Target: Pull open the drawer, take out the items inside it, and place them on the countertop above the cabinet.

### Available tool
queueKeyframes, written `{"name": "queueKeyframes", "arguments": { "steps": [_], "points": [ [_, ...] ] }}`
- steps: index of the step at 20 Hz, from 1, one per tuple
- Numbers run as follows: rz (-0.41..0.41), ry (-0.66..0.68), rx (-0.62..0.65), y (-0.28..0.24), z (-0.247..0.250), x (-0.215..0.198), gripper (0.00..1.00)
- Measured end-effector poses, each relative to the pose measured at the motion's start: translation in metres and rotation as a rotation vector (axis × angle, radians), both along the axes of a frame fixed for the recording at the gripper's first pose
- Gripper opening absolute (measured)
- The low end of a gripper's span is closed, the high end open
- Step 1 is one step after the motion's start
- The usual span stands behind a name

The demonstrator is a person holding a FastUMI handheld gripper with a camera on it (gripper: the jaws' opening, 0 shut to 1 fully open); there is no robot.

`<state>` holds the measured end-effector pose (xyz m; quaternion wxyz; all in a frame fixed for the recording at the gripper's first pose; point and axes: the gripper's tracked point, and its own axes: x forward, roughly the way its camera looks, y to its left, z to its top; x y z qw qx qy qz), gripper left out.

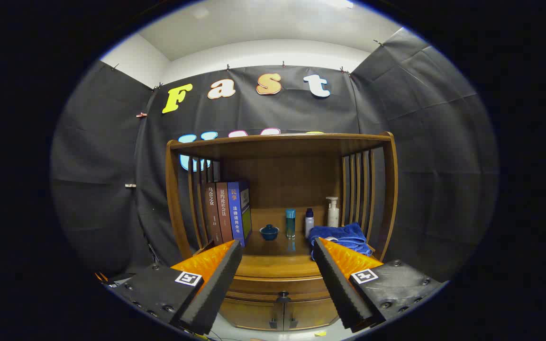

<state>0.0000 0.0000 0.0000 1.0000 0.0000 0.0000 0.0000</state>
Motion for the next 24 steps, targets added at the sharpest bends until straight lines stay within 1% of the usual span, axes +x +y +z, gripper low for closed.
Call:
{"name": "queueKeyframes", "arguments": {
  "steps": [6, 17, 24],
  "points": [
    [-0.008, 0.009, 0.001, 0.001, -0.001, 0.006, 0.99],
    [-0.017, -0.019, -0.014, 0.004, 0.005, -0.004, 0.99],
    [-0.018, -0.016, -0.011, 0.004, 0.004, -0.003, 0.99]
  ]
}}
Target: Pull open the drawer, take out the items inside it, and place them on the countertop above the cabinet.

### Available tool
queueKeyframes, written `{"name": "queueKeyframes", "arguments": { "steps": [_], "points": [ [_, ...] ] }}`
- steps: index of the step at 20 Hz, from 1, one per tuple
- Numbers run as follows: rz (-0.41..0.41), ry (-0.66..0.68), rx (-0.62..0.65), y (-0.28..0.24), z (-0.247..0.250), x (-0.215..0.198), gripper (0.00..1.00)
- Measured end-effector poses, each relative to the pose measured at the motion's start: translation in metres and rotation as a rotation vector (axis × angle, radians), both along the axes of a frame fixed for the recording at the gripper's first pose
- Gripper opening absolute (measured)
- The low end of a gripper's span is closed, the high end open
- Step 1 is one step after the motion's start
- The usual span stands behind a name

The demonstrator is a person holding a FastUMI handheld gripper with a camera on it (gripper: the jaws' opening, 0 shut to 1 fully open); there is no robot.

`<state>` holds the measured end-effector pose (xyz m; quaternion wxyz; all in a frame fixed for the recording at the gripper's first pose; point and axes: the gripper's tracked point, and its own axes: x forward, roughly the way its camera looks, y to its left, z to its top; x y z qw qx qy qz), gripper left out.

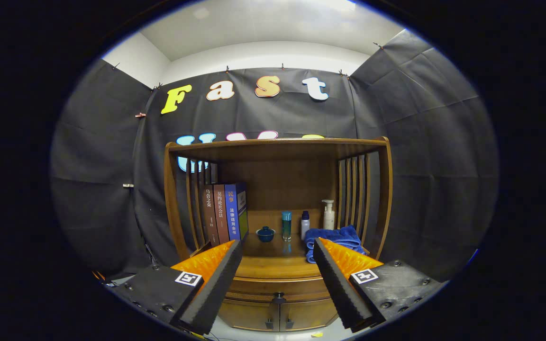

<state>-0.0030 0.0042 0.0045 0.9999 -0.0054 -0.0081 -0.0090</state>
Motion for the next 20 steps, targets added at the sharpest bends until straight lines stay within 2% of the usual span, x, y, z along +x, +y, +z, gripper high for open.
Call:
{"name": "queueKeyframes", "arguments": {
  "steps": [8, 20],
  "points": [
    [-0.004, 0.049, 0.001, -0.001, -0.019, 0.017, 0.98],
    [-0.024, 0.208, -0.011, -0.004, -0.12, 0.063, 0.99]
  ]
}}
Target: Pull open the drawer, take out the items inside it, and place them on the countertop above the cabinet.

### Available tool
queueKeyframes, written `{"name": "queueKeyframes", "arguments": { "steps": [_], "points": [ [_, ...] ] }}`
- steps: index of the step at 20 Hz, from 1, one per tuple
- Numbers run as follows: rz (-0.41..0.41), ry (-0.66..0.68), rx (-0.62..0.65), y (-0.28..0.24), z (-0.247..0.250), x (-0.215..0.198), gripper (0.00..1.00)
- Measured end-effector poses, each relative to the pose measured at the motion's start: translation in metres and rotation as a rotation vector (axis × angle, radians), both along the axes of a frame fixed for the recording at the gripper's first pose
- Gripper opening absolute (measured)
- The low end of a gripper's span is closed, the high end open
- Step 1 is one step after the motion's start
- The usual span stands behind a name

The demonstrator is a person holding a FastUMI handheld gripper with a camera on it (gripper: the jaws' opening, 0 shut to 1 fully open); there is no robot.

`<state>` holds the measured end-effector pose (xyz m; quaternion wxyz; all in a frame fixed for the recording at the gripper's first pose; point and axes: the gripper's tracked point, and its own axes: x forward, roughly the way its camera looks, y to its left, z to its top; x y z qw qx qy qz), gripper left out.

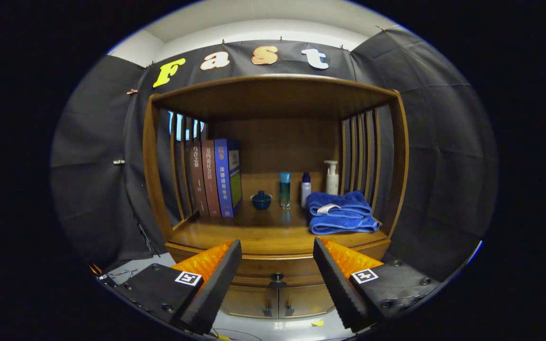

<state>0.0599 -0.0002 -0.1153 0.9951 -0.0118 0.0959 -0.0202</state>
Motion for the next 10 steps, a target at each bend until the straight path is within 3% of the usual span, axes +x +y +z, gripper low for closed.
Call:
{"name": "queueKeyframes", "arguments": {
  "steps": [10],
  "points": [
    [-0.024, 0.162, 0.059, -0.014, -0.109, 0.039, 0.99]
  ]
}}
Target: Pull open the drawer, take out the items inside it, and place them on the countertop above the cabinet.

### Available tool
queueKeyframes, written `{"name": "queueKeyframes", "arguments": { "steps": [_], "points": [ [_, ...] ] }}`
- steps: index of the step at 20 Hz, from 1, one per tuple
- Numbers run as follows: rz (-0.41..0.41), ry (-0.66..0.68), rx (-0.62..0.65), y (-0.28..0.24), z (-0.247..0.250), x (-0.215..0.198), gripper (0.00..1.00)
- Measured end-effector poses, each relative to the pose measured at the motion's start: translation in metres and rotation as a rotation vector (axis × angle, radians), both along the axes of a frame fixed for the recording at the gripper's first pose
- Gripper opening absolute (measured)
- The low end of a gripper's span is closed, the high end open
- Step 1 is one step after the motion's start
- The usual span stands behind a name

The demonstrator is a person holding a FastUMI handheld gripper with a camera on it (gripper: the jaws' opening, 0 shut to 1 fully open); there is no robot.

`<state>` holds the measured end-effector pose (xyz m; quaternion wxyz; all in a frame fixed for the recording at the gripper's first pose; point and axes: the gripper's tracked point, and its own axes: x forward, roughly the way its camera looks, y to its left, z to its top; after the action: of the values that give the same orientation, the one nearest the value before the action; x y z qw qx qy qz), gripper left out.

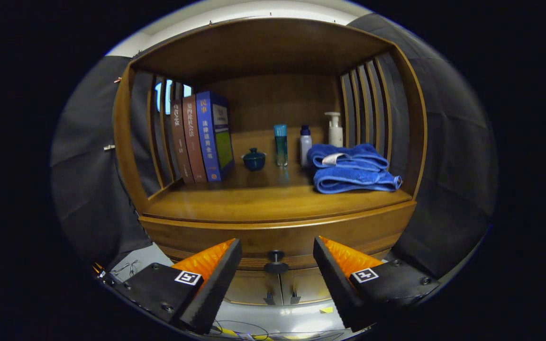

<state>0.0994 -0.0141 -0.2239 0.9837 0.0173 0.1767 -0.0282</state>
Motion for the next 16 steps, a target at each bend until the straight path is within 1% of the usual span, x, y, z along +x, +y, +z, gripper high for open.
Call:
{"name": "queueKeyframes", "arguments": {
  "steps": [5, 11, 12, 14, 15, 16],
  "points": [
    [0.005, 0.073, -0.012, 0.0, -0.043, 0.017, 0.99],
    [-0.01, 0.132, 0.023, -0.003, -0.081, 0.031, 0.98],
    [-0.014, 0.135, 0.022, -0.003, -0.082, 0.033, 0.94],
    [0.0, 0.134, 0.009, 0.001, -0.086, 0.036, 0.66],
    [-0.001, 0.137, -0.02, -0.004, -0.09, 0.037, 0.52],
    [0.008, 0.138, -0.032, -0.001, -0.088, 0.036, 0.47]
  ]
}}
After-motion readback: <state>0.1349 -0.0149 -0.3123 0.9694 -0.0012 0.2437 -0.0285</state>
